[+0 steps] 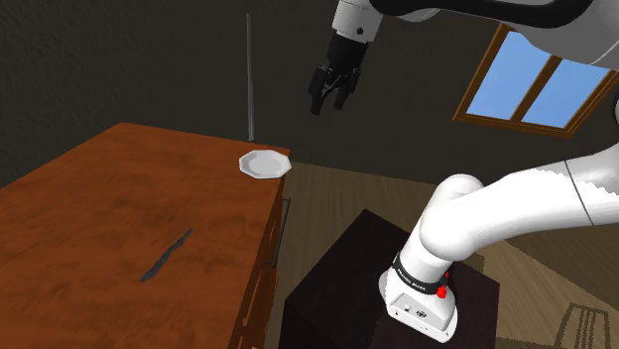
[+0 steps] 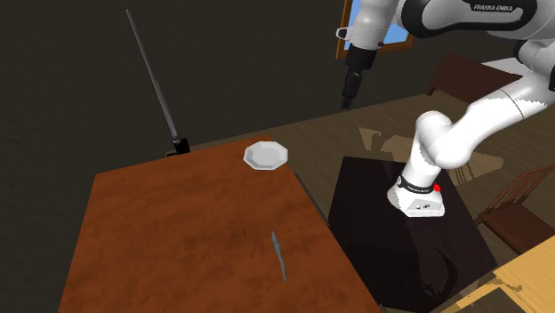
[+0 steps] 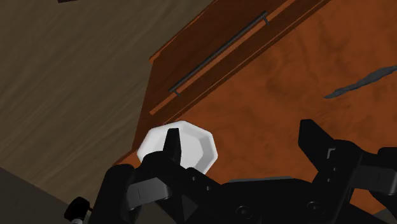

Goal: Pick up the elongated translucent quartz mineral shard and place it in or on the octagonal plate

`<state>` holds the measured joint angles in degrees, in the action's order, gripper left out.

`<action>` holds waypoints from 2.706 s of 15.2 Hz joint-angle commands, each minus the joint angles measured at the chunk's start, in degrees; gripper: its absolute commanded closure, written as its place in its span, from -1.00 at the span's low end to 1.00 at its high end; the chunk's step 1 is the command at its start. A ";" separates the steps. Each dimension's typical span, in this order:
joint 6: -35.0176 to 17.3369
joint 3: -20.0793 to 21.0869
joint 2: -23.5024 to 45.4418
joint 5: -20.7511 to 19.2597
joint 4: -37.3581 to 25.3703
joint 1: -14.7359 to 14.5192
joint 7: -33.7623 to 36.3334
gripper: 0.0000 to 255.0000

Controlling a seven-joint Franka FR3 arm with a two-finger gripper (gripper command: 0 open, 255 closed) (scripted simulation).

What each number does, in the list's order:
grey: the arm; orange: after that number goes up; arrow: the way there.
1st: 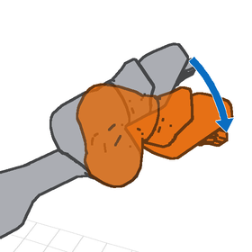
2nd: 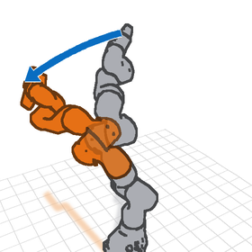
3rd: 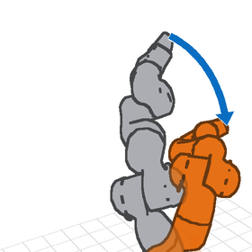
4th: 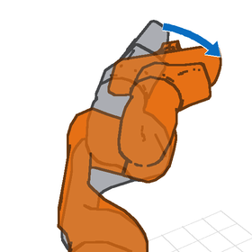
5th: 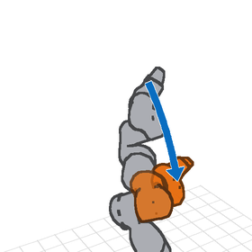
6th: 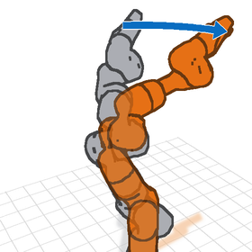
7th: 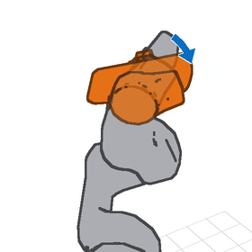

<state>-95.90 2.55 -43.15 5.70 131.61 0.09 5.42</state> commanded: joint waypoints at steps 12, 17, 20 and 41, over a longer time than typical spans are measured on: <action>-12.88 15.55 1.78 10.58 10.07 0.67 26.75 -1.00; -20.07 23.52 7.42 14.48 10.45 1.67 38.97 -1.00; -24.67 28.56 12.20 15.75 9.42 2.99 46.51 -1.00; -44.95 41.68 64.05 -24.16 -14.87 3.40 113.51 -1.00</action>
<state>-140.61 45.04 19.67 -17.30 117.47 4.40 117.86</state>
